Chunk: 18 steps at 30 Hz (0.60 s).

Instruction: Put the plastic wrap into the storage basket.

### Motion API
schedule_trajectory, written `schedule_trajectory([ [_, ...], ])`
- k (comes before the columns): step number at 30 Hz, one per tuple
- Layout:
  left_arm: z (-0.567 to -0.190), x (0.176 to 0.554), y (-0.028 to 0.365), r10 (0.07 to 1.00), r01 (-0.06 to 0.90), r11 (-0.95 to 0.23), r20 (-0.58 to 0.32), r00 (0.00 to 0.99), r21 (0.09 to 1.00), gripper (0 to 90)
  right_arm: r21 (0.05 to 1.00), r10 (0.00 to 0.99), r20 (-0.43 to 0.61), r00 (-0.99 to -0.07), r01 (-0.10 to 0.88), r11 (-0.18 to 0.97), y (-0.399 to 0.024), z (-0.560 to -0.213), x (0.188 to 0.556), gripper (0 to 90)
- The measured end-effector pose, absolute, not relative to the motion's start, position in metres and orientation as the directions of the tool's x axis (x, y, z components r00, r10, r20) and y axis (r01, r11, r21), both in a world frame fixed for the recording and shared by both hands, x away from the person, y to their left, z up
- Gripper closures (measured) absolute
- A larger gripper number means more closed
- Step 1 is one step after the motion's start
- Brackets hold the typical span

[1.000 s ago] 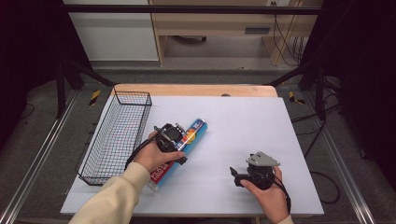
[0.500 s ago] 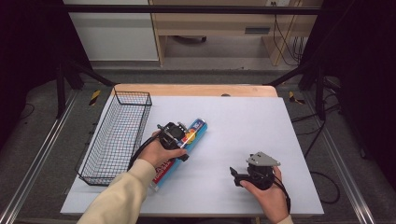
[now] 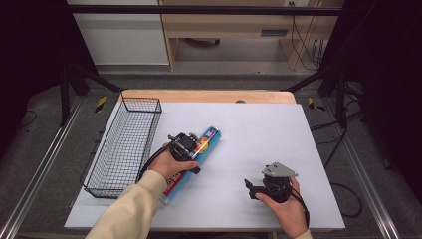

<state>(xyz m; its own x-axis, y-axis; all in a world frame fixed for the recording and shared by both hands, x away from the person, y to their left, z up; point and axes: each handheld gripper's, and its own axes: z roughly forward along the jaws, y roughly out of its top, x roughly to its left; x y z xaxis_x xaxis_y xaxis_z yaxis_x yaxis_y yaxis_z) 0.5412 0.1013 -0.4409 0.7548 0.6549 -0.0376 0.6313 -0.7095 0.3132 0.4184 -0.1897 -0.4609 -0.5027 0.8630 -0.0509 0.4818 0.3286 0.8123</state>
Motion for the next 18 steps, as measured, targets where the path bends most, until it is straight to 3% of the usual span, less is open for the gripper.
schedule_trajectory([
  [18,-0.4435,0.5440,0.1008,0.663,0.640,-0.707,-0.033,0.748,0.302,23.9,0.807,0.857,-0.049,-0.513,0.486,0.337,-0.1892,-0.4620,0.4188,11.8],
])
